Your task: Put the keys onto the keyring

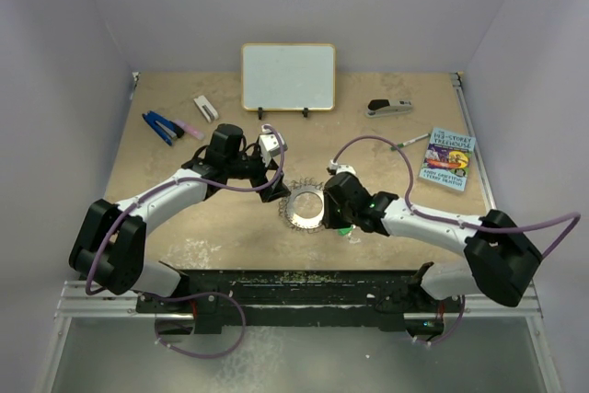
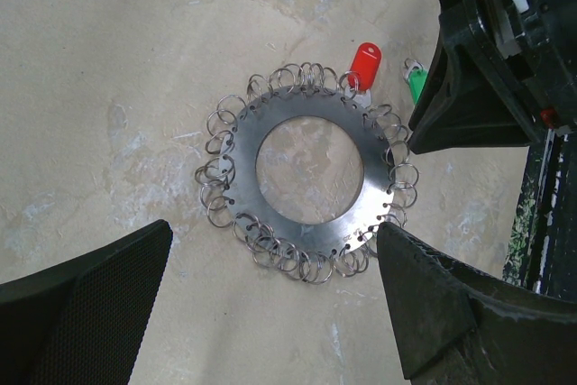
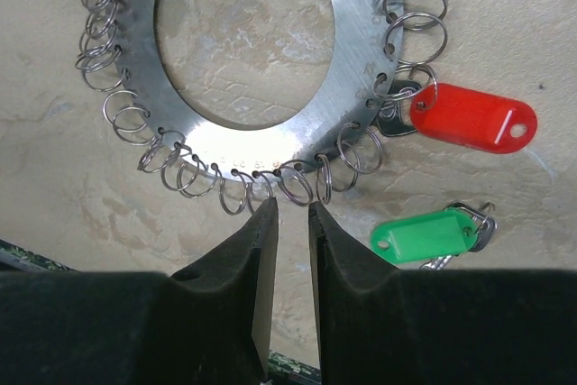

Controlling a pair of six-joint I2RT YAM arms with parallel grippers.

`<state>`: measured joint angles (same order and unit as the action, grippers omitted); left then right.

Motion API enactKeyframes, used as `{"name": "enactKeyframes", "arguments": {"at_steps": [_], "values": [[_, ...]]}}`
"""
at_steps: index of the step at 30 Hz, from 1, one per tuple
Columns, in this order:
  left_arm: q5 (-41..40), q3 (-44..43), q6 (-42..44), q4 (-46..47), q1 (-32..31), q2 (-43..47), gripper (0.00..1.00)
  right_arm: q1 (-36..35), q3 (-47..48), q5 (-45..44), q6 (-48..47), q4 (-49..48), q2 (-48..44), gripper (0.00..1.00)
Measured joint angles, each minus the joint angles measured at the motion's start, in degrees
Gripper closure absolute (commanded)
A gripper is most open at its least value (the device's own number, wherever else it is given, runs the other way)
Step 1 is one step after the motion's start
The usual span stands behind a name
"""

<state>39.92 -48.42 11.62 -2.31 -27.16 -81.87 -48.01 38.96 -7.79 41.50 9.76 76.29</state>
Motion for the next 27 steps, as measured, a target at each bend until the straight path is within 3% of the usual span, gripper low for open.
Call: {"name": "enactKeyframes", "arguments": {"at_steps": [27], "values": [[0.39,-0.11,0.15,-0.22,0.00,0.00,0.02,-0.35,-0.26,0.35,1.03,-4.28,5.18,0.77]]}}
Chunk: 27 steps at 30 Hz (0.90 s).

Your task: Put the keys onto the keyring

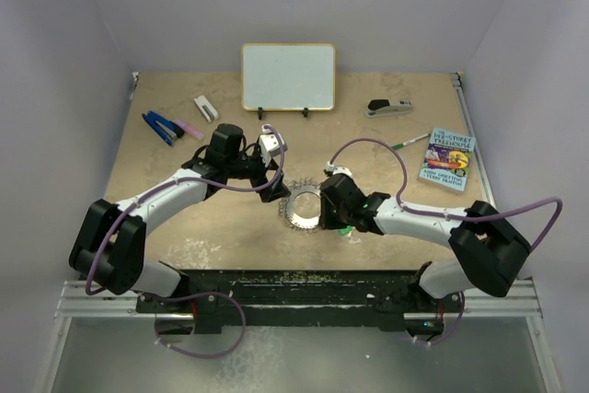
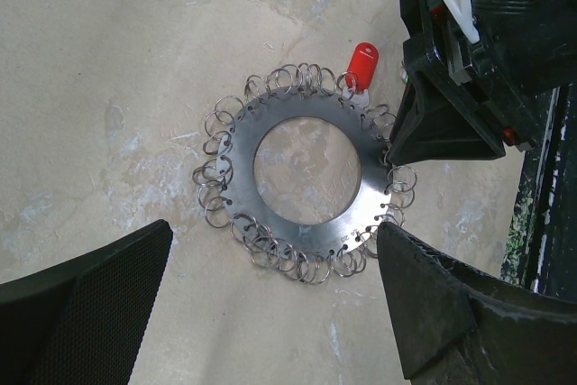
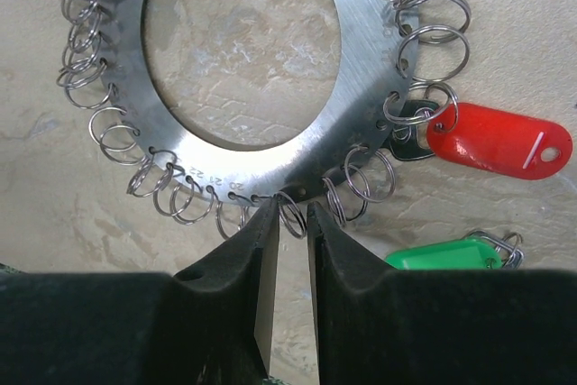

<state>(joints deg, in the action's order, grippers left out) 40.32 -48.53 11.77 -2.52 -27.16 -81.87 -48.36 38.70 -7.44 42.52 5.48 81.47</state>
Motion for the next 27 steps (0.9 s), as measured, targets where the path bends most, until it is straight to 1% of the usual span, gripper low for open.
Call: {"name": "enactKeyframes", "arguments": {"at_steps": [21,23,25,27], "values": [[0.02,-0.15,0.00,-0.22,0.00,0.00,0.02,0.00,-3.13,1.25,1.53,-2.84,-0.48,0.86],[0.02,-0.22,0.00,-0.24,0.00,0.00,0.02,0.00,-3.15,1.42,1.55,-3.26,-0.33,0.91],[0.04,-0.35,0.00,-0.26,0.00,0.00,0.02,-0.02,-3.15,1.64,1.51,-3.72,-0.09,1.00],[0.11,-0.39,0.02,-0.26,0.00,0.00,0.02,-0.09,-3.15,1.68,1.55,-3.91,0.04,1.00]]}}
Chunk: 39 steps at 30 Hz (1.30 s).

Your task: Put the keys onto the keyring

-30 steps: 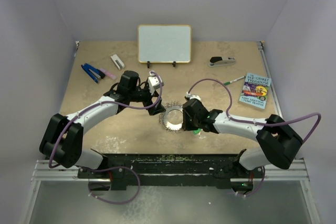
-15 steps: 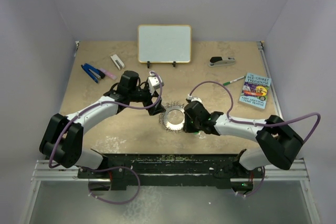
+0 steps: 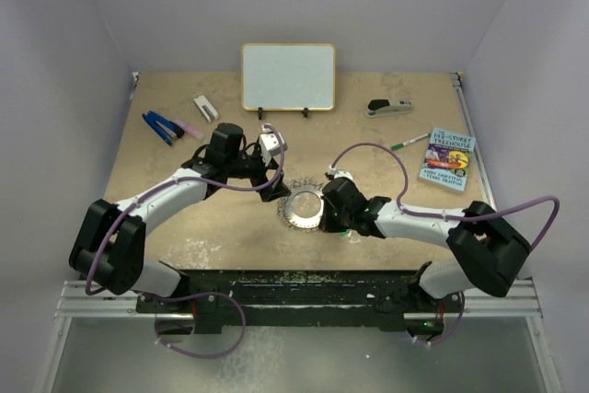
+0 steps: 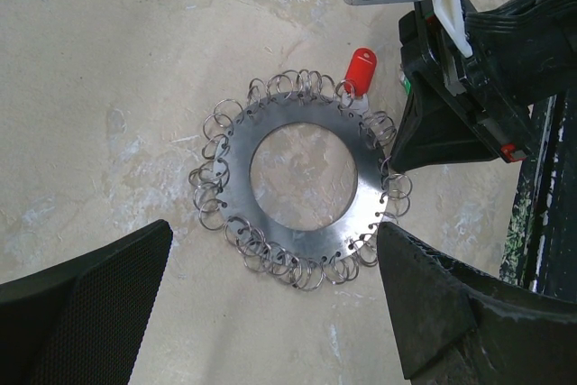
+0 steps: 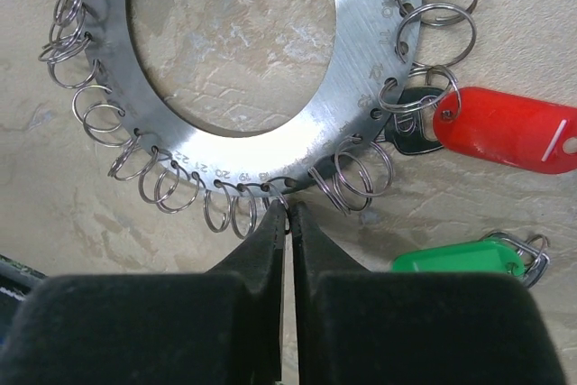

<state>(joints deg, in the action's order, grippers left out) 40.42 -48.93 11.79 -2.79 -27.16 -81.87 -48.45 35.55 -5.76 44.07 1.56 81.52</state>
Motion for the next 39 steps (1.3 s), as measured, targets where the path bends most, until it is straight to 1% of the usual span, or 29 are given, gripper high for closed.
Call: {"name": "enactKeyframes", "arguments": {"at_steps": [5,7,10,13,18,22,28,39], "values": [[0.85,-0.96,-0.15,-0.90,0.00,0.00,0.02,-0.31,0.00,-0.28,-0.59,0.09,-0.50,1.00],[1.49,-2.29,-0.26,-2.12,0.00,0.04,0.02,-0.37,0.02,-0.68,-1.46,1.49,-2.23,1.00],[2.64,-5.27,-0.33,-4.44,-0.07,0.98,0.02,-0.39,0.63,-0.85,-3.69,4.98,-7.23,1.00],[2.97,-7.93,-0.52,-6.67,-0.92,3.82,0.02,-0.39,3.04,-0.92,-6.14,7.69,-12.20,1.00],[2.19,-12.63,-0.79,-11.43,-4.79,8.22,0.02,-0.39,8.31,-0.90,-9.51,9.86,-18.21,1.00],[1.66,-15.65,-1.40,-13.92,-6.38,8.41,0.02,-0.42,13.07,-0.96,-11.58,12.66,-18.36,1.00],[1.46,-16.55,-2.21,-16.22,-6.78,8.41,0.02,-0.42,17.94,-0.94,-12.83,16.39,-17.79,1.00],[2.47,-15.47,-2.51,-14.29,-8.92,8.24,0.02,-2.14,22.88,-0.66,-12.74,18.12,-17.40,1.00]]}}
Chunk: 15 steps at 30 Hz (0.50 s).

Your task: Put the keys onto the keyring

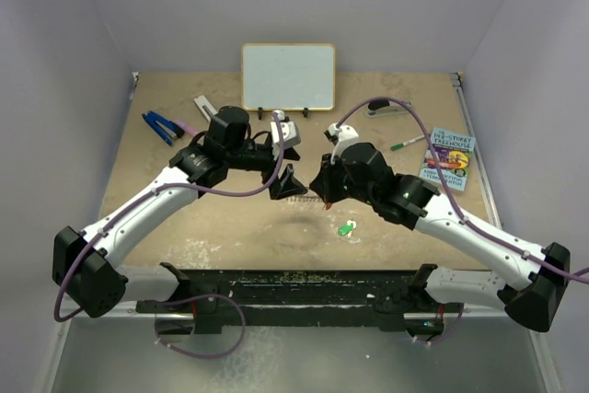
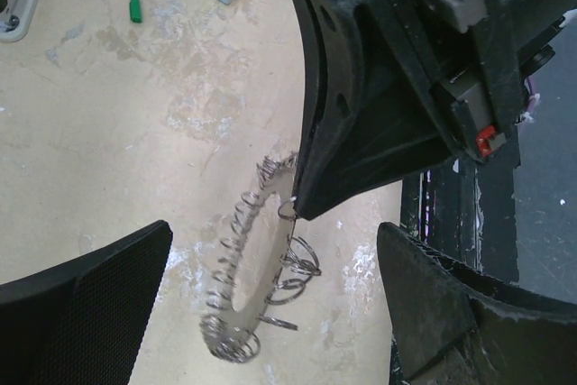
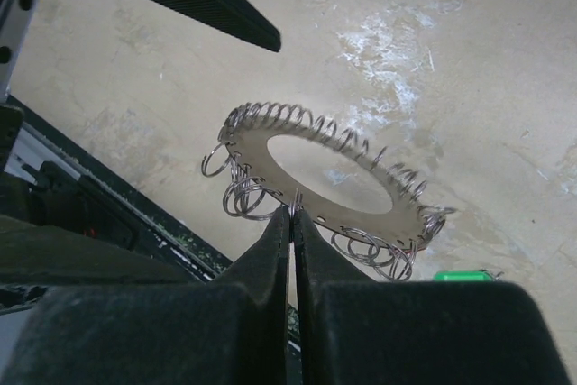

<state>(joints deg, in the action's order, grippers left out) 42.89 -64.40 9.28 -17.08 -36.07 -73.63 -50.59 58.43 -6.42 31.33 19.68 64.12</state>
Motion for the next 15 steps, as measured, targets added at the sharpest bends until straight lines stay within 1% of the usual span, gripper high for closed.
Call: {"name": "enactKeyframes", "arguments": {"at_steps": [7,15], "values": [[1.64,0.90,0.00,1.92,-0.07,-0.31,0.02,-1.77,0.79,0.90,0.04,0.17,-0.24,1.00],[5.16,1.70,2.27,1.73,-0.07,-0.39,0.02,-2.36,0.81,2.56,0.22,0.02,-2.56,1.00]]}}
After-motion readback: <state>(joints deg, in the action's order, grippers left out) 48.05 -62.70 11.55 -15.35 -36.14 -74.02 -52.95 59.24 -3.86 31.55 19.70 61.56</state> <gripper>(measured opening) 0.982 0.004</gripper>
